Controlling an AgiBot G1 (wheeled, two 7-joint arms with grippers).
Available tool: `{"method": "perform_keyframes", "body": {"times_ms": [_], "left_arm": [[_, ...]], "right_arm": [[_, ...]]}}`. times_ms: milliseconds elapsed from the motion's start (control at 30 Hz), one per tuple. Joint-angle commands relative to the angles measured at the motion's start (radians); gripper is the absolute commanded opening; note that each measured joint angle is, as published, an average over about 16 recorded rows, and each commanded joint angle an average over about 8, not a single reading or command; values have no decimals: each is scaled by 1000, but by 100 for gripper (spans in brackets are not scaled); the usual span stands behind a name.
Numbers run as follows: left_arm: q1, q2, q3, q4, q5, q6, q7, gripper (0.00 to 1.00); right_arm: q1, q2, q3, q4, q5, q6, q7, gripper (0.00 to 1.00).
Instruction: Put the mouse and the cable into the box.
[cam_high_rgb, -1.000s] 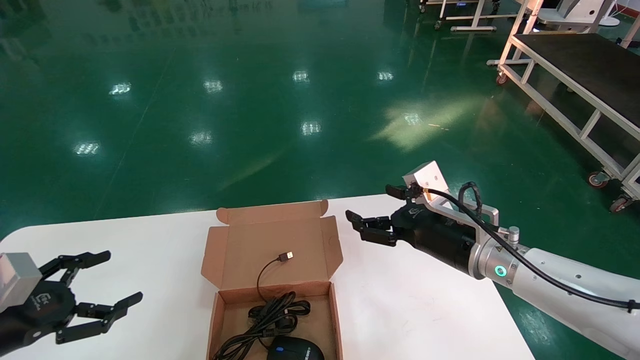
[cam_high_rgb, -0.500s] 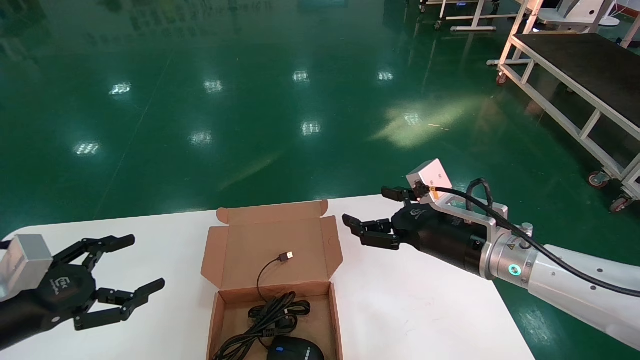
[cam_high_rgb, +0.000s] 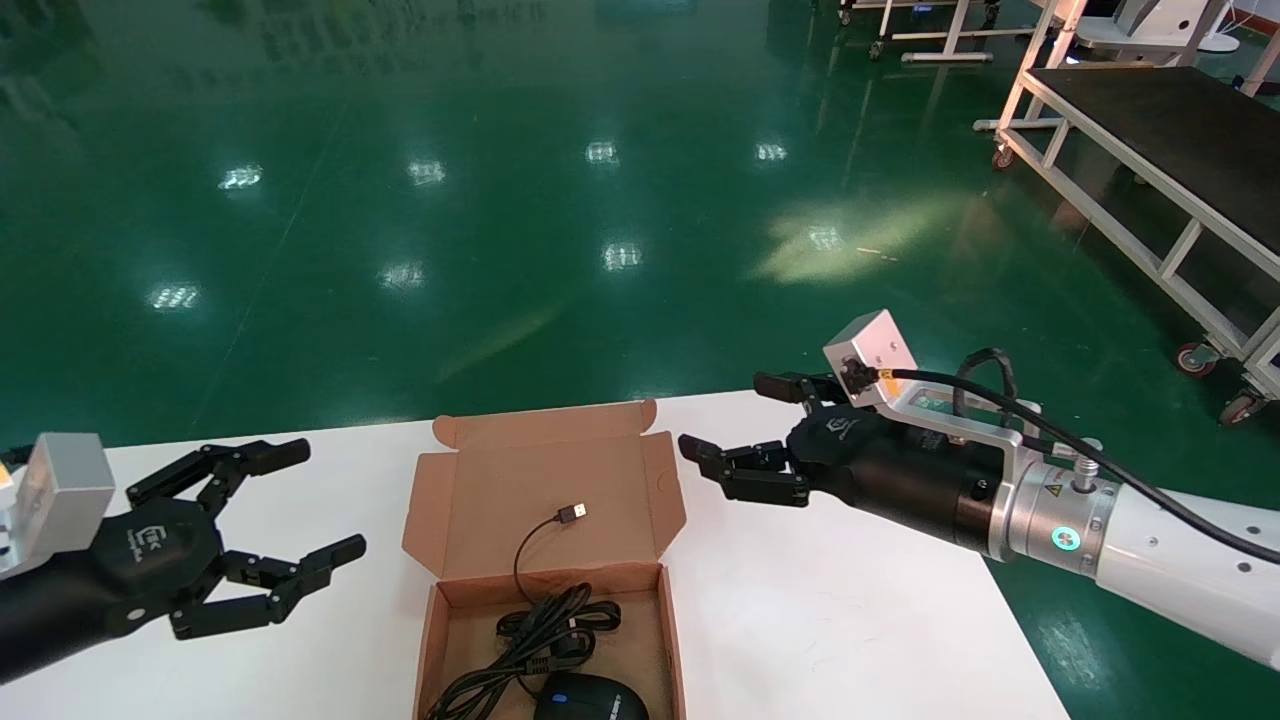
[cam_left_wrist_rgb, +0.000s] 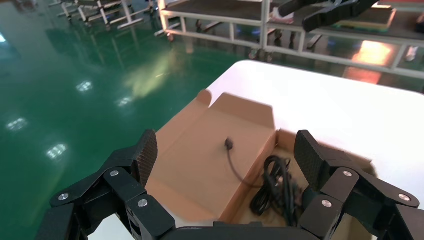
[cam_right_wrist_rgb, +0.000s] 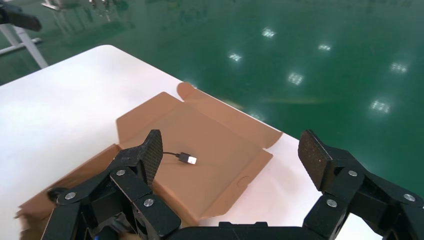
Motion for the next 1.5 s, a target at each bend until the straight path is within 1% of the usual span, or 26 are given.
{"method": "perform_keyframes", "body": {"times_ms": [33, 333, 933, 1500], "left_arm": [[-7, 4, -6, -7, 5, 10, -11, 100], [-35, 20, -34, -36, 28, 52, -60, 100], [-85, 48, -81, -86, 68, 125, -144, 100], [-126, 72, -121, -128, 102, 187, -215, 100]], "right_arm": [[-2, 3, 15, -1, 7, -23, -7, 100], [-10, 17, 77, -3, 35, -122, -35, 100], [-24, 40, 184, -7, 84, -292, -84, 100], [-35, 60, 275, -10, 125, -436, -126, 100]]}}
